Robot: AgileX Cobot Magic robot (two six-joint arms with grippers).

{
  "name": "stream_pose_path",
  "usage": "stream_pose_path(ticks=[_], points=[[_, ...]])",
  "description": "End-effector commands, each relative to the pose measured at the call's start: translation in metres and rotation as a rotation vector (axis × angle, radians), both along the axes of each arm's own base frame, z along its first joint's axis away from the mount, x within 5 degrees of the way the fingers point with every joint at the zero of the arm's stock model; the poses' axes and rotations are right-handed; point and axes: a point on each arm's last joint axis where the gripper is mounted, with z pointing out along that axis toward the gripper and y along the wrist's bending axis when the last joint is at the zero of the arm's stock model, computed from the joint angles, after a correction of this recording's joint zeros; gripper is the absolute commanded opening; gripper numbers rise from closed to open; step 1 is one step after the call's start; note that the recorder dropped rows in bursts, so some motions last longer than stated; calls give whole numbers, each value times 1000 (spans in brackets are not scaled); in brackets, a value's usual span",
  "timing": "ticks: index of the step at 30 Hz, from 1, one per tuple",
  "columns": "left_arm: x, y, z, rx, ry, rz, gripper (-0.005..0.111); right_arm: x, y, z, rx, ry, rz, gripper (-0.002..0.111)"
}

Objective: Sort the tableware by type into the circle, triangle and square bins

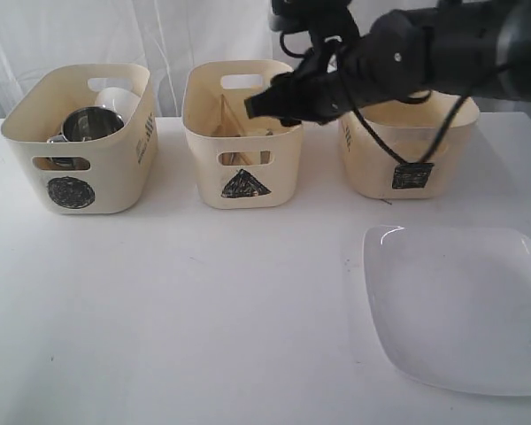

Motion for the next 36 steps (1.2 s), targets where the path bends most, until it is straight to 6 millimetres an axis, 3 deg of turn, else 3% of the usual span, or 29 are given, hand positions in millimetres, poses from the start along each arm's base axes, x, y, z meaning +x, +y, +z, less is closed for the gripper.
stream_pose_path(ticks=[1,8,14,24,36], points=[[0,0,-1,-17,-5,0,13,-55,-36,-3,-48,107,-47,47],[0,0,-1,-17,-5,0,13,-154,-100,-29,70,210,-308,47],[0,0,-1,-17,-5,0,13,-205,-114,-49,-270,355,-86,47],[0,0,-1,-17,-5,0,13,-242,-106,-50,-541,532,322,47],[0,0,-1,-17,-5,0,13,-237,-99,-48,-753,370,619,48]])
